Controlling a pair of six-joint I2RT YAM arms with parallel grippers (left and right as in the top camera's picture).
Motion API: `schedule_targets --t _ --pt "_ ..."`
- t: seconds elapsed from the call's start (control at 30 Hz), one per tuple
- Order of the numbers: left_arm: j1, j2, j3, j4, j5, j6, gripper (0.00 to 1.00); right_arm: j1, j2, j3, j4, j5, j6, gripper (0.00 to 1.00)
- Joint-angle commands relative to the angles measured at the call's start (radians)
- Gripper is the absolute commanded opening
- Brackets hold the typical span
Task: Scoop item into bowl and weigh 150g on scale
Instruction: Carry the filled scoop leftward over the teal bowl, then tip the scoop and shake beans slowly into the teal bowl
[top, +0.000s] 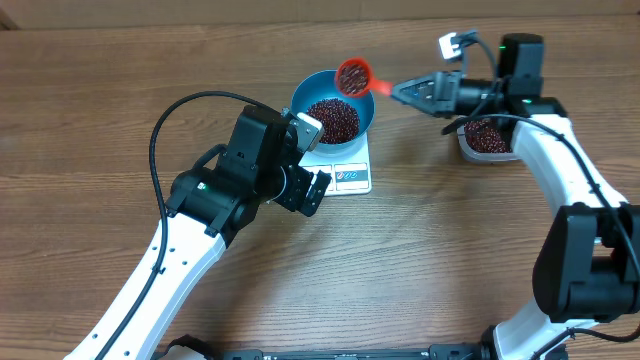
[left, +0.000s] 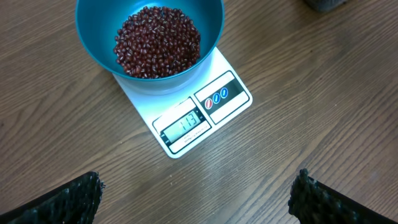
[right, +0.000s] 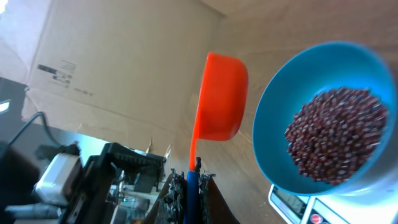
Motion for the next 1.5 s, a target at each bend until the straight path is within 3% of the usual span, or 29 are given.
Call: schedule_targets --t 0.0,0.27,0.8,1.2,1.47 --pt "0.004 -0.008 0.003 0.001 0.010 0.020 1.00 0.039 0.008 0.009 0.006 0.113 0.042 0.04" --pt "0.004 -0.008 0.003 0.001 0.010 0.019 1.00 0.118 0.008 0.009 -0.144 0.325 -0.169 0.04" --pt "0.004 -0.008 0.003 0.001 0.010 0.019 1.00 0.132 0.004 0.048 -0.185 0.360 -0.534 0.04" --pt "0.004 -0.008 0.003 0.001 0.010 0.019 1.00 0.136 0.004 0.048 -0.211 0.502 -0.707 0.04" --pt "0.004 -0.008 0.003 0.001 0.010 0.019 1.00 0.149 0.004 0.048 -0.211 0.539 -0.709 0.04"
